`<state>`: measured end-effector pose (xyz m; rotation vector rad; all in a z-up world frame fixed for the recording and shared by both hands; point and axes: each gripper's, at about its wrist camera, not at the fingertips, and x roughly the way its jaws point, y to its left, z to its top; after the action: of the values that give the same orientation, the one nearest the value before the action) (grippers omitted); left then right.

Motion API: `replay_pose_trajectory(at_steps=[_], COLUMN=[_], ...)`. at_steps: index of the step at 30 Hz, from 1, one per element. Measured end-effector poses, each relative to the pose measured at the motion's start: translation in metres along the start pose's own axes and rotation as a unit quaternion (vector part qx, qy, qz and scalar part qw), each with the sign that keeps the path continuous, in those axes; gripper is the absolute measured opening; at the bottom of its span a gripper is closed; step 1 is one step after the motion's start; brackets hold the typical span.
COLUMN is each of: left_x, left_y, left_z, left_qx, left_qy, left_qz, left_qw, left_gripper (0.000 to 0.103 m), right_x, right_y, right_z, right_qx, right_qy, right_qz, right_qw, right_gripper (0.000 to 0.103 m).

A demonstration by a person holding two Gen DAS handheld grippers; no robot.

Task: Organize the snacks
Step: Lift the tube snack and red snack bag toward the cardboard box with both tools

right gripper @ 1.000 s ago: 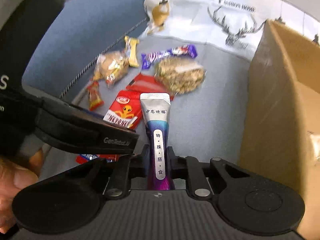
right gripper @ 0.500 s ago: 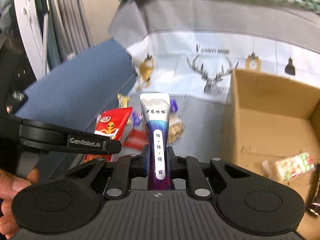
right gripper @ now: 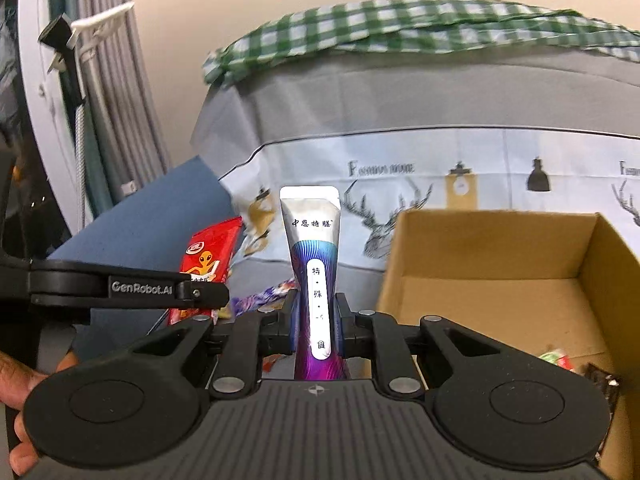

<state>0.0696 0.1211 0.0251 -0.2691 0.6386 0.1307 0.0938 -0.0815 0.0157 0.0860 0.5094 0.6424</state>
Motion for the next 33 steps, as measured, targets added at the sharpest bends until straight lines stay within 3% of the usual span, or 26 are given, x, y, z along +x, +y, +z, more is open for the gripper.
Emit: replay_pose_trajectory(at_steps=[11,17,33], left_x=[0.004,0.012,0.031], left_y=[-0.069,-0.101,-0.14], left_z=[-0.003,-0.011,-0.014], left_qx=[0.052,0.091,0.099], left_qy=[-0.052,-0.052,-0.046], left_qz=[-0.067,-0.097,-0.153], left_qw=[0.995,0.9897,0.9822], left_gripper=[0.047,0.047,0.047], right_x=[-0.024,-0.034,-0.041], right_y=[-0.063,-0.094,-0.131], right_z=[0.009,0.01,0.004], right_qx=[0.044,0.057,0.075], right_qy=[-0.038,-0.047,-0.057], right_qz=[-0.049,-0.083,-0.151], right_qw=[0.997,0.994,0.984], right_gripper=[0.017,0.017,0.017])
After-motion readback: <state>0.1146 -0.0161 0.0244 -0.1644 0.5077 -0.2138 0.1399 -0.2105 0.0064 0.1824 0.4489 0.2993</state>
